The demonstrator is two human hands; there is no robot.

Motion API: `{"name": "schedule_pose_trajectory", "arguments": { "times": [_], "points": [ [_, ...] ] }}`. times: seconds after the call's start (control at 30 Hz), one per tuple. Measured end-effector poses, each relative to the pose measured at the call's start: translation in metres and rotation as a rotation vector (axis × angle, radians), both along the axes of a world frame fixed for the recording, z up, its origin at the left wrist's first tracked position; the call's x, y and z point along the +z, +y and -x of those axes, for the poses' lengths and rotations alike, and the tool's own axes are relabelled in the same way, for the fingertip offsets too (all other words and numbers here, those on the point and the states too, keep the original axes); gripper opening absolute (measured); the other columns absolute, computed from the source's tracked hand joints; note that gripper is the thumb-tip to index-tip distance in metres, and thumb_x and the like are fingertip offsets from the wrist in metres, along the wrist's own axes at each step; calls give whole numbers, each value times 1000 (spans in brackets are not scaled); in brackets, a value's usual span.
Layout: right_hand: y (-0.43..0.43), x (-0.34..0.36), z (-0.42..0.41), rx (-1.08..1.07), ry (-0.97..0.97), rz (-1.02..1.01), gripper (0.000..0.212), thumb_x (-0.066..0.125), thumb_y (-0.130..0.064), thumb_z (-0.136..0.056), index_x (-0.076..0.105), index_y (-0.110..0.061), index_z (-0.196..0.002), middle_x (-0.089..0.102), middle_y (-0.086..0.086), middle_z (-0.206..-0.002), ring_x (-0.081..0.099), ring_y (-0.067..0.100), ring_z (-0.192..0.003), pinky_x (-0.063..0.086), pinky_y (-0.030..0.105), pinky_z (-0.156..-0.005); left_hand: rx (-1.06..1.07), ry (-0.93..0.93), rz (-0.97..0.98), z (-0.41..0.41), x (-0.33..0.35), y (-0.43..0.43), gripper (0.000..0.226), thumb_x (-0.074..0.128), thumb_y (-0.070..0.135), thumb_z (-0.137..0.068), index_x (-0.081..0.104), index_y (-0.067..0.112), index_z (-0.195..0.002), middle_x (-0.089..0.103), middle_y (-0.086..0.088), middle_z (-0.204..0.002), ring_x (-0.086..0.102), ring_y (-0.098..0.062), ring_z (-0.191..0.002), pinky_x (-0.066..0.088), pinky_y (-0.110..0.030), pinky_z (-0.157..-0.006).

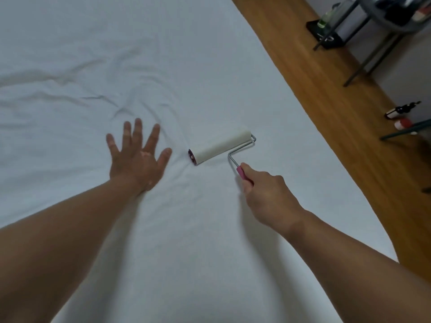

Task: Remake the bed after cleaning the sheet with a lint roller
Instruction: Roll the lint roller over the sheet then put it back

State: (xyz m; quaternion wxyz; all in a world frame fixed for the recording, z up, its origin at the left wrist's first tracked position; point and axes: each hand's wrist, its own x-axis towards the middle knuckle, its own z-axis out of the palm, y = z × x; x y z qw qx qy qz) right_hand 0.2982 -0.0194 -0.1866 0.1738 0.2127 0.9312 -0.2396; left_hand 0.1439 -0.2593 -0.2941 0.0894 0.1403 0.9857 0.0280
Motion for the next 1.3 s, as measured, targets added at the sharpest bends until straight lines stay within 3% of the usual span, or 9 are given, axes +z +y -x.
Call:
{"name": "schedule_pose_trajectory", "arguments": {
  "times": [0.1,0.23,0.5,0.67,0.8,0.93,1.07,1.2,1.3],
  "points": [
    [7,3,-45,-17,-24,1,28,30,-41,-104,47,-33,-125,53,-7,-77,55,30,-86,53,43,-76,-70,13,-10,-41,-1,22,74,5,67,-95,-2,31,-159,-9,-2,-168,-14,-27,-153,-6,-62,-119],
    [14,3,-116,-46,-56,-3,41,27,-49,-103,37,-45,-142,65,2,-99,57,31,-93,52,42,-81,-64,-3,-3,-89,2,40,68,5,60,-98,-3,31,-159,-11,1,-167,-17,-25,-152,-6,-59,-120],
    [38,5,-271,-60,-180,-37,47,24,-54,-102,21,-49,-149,67,3,-103,62,24,-92,53,38,-83,-62,-43,-13,-181,7,55,63,5,58,-99,-2,38,-158,-11,2,-167,-17,-25,-152,-8,-57,-121],
    [50,14,-354,-167,-182,55,47,34,-52,-101,19,-60,-145,57,-4,-90,60,11,-73,52,30,-69,51,-55,10,-239,10,65,62,0,60,-98,-6,40,-157,-14,3,-167,-17,-23,-153,-7,-55,-121],
    [60,20,-404,-173,-219,55,53,37,-52,-100,10,-67,-143,64,-5,-90,63,10,-77,56,32,-76,99,-64,23,-280,11,75,63,0,60,-98,-9,40,-157,-14,1,-167,-16,-25,-153,-7,-55,-121],
    [75,35,-435,-167,-227,62,52,39,-50,-101,15,-68,-143,69,-8,-99,65,7,-82,54,25,-79,104,-117,38,-309,16,77,63,2,59,-98,-8,40,-157,-14,0,-167,-16,-24,-153,-7,-55,-121],
    [96,62,-453,-179,-225,7,47,44,-51,-98,16,-78,-124,68,-16,-121,66,5,-100,50,18,-88,59,-150,65,-323,23,72,63,7,60,-98,-1,40,-158,-6,-2,-168,-8,-25,-154,-3,-56,-121],
    [114,66,-430,-214,-132,-7,44,40,-50,-100,27,-70,-137,70,-15,-101,63,6,-75,52,24,-73,47,-106,60,-303,32,72,62,13,61,-99,12,38,-156,7,-4,-166,6,-26,-152,6,-59,-120],
    [115,48,-395,-216,-97,-24,45,39,-44,-102,31,-58,-144,65,-12,-88,59,6,-67,51,27,-63,90,-93,45,-279,30,79,65,13,62,-98,7,36,-158,0,-3,-167,1,-25,-153,7,-58,-120]
  ]
}}
